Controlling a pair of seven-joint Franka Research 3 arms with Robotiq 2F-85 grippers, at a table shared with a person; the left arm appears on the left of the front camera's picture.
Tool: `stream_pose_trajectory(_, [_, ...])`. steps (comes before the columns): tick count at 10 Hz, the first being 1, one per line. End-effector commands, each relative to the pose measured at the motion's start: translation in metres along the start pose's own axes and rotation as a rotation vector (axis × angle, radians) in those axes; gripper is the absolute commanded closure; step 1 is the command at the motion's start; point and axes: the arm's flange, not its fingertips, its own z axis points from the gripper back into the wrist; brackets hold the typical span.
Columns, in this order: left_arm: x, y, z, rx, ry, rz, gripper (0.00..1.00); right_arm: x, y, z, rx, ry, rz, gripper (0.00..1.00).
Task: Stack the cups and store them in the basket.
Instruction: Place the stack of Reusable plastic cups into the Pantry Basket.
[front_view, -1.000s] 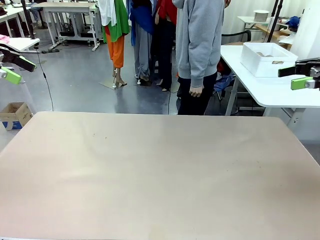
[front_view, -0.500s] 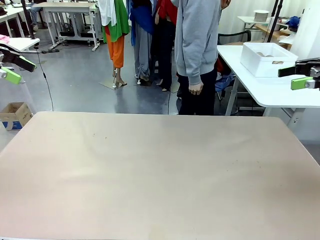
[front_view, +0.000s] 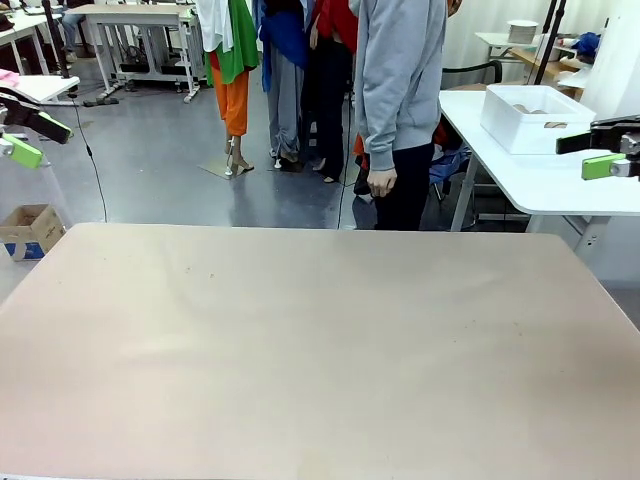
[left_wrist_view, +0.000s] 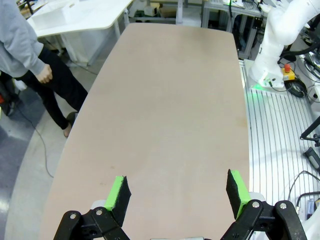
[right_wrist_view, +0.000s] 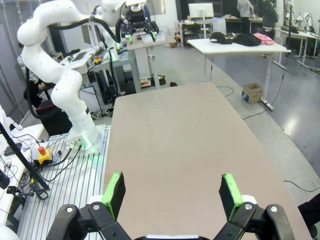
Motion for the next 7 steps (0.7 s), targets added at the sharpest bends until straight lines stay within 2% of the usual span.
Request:
stream_pose_trajectory(1, [0.0033, -0.0006, 0.0008, -0.003, -0.023, 0.009, 0.00, 0.0046, 0.0014, 0.0009, -0.001, -0.014, -0.014, 0.00])
stream_pose_trajectory(7, [0.0033, -0.0006, 0.0008, -0.003, -0.023, 0.009, 0.00, 0.0046, 0.0014, 0.0009, -0.001, -0.014, -0.014, 0.00])
